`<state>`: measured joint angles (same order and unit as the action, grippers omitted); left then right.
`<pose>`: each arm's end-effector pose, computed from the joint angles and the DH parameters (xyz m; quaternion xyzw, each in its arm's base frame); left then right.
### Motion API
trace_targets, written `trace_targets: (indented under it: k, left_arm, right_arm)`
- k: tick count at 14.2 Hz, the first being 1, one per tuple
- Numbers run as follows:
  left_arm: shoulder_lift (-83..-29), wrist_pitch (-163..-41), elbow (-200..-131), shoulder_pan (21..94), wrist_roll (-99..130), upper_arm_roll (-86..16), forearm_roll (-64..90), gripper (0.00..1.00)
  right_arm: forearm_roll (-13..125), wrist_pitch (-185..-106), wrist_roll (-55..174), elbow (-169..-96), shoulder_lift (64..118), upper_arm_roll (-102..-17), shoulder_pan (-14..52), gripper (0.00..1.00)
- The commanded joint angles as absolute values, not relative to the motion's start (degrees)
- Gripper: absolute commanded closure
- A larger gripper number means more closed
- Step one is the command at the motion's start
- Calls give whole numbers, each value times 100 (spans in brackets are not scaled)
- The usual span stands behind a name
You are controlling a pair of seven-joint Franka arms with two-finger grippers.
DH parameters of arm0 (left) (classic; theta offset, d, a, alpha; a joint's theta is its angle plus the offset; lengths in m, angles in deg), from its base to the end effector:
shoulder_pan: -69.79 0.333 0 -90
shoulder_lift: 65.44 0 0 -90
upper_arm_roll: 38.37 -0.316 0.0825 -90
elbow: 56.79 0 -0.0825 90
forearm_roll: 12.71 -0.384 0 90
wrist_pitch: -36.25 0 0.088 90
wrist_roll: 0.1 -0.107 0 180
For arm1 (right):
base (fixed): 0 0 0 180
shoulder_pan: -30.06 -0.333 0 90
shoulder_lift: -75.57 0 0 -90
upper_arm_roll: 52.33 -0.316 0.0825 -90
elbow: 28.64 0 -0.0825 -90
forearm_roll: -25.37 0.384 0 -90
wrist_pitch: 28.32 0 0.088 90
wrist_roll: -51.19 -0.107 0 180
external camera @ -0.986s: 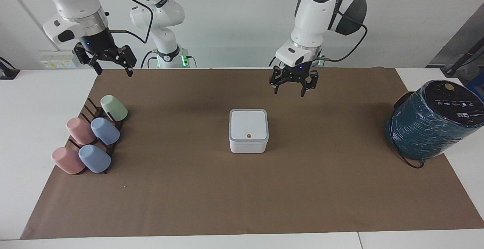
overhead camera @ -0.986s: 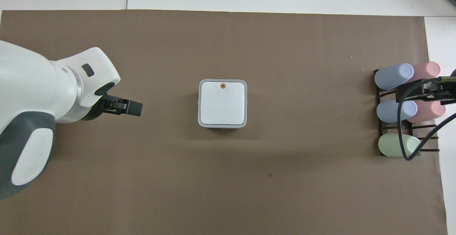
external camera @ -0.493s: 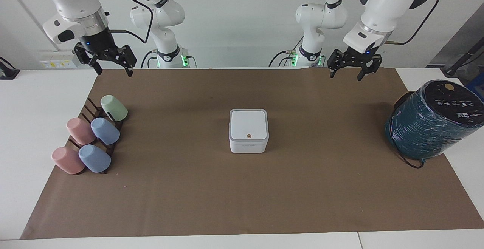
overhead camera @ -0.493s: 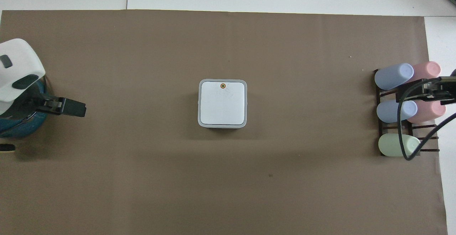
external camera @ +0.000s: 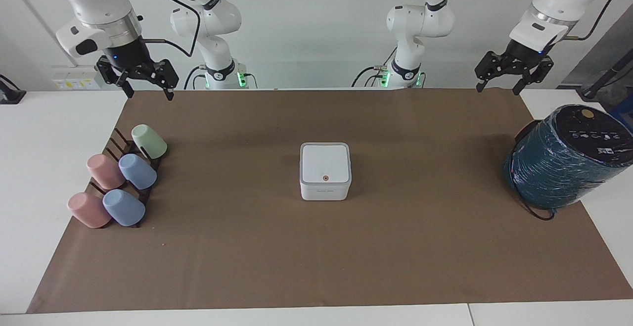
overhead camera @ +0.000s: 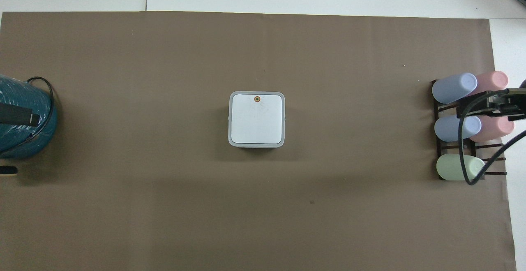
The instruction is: Close trash can lid
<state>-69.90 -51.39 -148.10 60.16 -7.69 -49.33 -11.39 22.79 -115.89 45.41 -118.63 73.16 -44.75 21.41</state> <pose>0.5263 0.0141 0.6514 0.9983 -0.0554 0.0076 0.0184 0.5374 0.0034 0.6437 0.9989 -0.0420 0.0009 0.0197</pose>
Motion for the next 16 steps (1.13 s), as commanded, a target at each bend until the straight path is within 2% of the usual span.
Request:
trace_targets:
  k: [1,4,6,10,13,16]
  left_arm:
    - [-6589,-4761,-14197,6231,-854,-4821,-1060,0]
    - [-6307,-4461,-13661,6739,-854,-4201,-1042,0]
    - [-6289,-4487,-13615,7188,-854,-3663,-1051,0]
    - [-6455,-4364,-13703,7225,-958,-3626,-1051,0]
    - [-6781,-4355,-14142,7242,-1232,-3652,-1068,0]
    - [-6807,-4355,-14195,7233,-1205,-3644,-1077,0]
  right_arm:
    - [2370,-11516,4680,-11935,7223,-4433,2127,0]
    - [2370,-11516,4680,-11935,7223,-4424,2127,0]
    - [2370,-11516,4680,-11935,7223,-4424,2127,0]
    - [2370,-11524,4680,-11926,7223,-4433,2127,0]
    - [2370,-11516,4680,-11935,7223,-4424,2127,0]
    - [2370,-11516,4680,-11926,7223,-4433,2127,0]
